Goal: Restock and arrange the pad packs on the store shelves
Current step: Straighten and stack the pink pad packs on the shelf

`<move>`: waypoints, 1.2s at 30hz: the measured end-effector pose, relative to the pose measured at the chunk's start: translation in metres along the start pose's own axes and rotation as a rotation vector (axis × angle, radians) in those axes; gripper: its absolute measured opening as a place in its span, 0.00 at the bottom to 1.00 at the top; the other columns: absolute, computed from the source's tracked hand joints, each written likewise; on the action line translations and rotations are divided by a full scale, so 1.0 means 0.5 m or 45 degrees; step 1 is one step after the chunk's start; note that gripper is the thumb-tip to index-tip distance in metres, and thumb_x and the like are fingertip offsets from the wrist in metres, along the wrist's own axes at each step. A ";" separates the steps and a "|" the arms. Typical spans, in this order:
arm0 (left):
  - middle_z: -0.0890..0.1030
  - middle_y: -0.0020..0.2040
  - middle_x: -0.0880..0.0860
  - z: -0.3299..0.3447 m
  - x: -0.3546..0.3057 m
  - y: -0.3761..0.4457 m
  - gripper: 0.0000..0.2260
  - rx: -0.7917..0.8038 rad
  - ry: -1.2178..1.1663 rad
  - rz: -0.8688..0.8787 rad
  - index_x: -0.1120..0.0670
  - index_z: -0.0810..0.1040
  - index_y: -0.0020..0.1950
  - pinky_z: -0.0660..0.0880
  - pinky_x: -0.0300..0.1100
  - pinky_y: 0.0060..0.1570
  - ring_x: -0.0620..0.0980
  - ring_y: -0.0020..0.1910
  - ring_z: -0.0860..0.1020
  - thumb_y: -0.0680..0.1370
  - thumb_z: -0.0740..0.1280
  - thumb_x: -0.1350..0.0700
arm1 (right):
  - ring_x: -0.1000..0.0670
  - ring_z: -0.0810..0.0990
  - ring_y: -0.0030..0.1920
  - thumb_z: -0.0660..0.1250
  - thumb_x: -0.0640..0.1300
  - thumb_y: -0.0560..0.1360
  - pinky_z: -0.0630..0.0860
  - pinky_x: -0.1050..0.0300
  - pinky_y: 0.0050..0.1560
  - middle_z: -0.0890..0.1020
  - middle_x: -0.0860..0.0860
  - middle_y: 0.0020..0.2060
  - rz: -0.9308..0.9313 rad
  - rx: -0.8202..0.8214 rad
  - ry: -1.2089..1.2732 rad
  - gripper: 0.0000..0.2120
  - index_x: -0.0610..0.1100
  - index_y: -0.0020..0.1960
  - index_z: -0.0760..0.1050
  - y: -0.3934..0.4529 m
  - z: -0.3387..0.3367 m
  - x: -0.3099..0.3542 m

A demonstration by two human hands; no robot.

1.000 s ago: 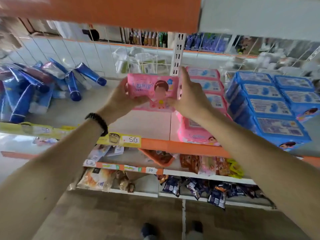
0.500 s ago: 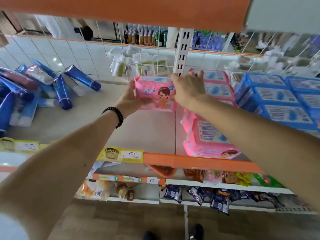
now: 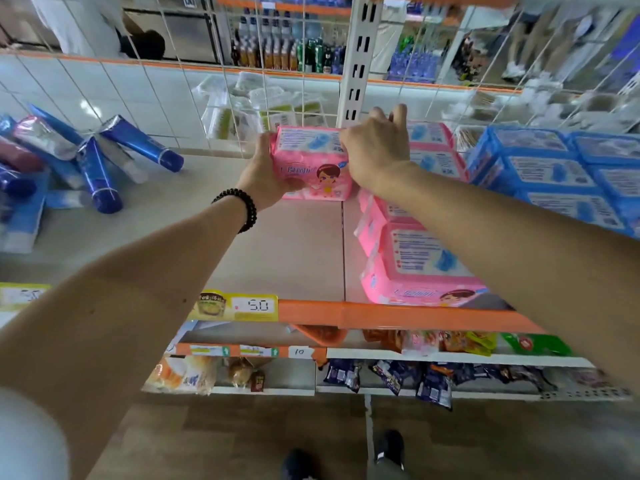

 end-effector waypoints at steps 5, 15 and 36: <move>0.77 0.60 0.50 0.027 -0.017 0.003 0.40 0.036 0.044 0.042 0.55 0.57 0.75 0.80 0.54 0.56 0.53 0.57 0.80 0.71 0.78 0.63 | 0.43 0.71 0.57 0.59 0.32 0.74 0.59 0.42 0.66 0.68 0.52 0.32 0.000 0.034 -0.023 0.12 0.46 0.38 0.74 -0.013 -0.020 -0.029; 0.79 0.61 0.52 0.038 -0.019 -0.004 0.39 -0.007 0.124 0.032 0.57 0.57 0.75 0.77 0.46 0.57 0.51 0.57 0.79 0.72 0.77 0.58 | 0.44 0.72 0.58 0.64 0.41 0.76 0.61 0.42 0.65 0.76 0.49 0.45 0.032 0.005 0.032 0.09 0.46 0.38 0.68 -0.017 -0.002 -0.009; 0.50 0.82 0.53 0.004 -0.164 -0.288 0.40 -0.039 0.922 0.269 0.48 0.47 0.81 0.64 0.57 0.72 0.58 0.77 0.61 0.77 0.65 0.36 | 0.42 0.51 0.79 0.55 0.67 0.79 0.51 0.33 0.73 0.52 0.49 0.81 -0.030 0.024 0.320 0.36 0.50 0.79 0.52 -0.235 -0.098 -0.011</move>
Point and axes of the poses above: each hand's wrist, its own y-axis towards the middle knuckle, its own z-axis out of the palm, x = y × z, the point moved 4 cm from there along y, towards the middle knuckle
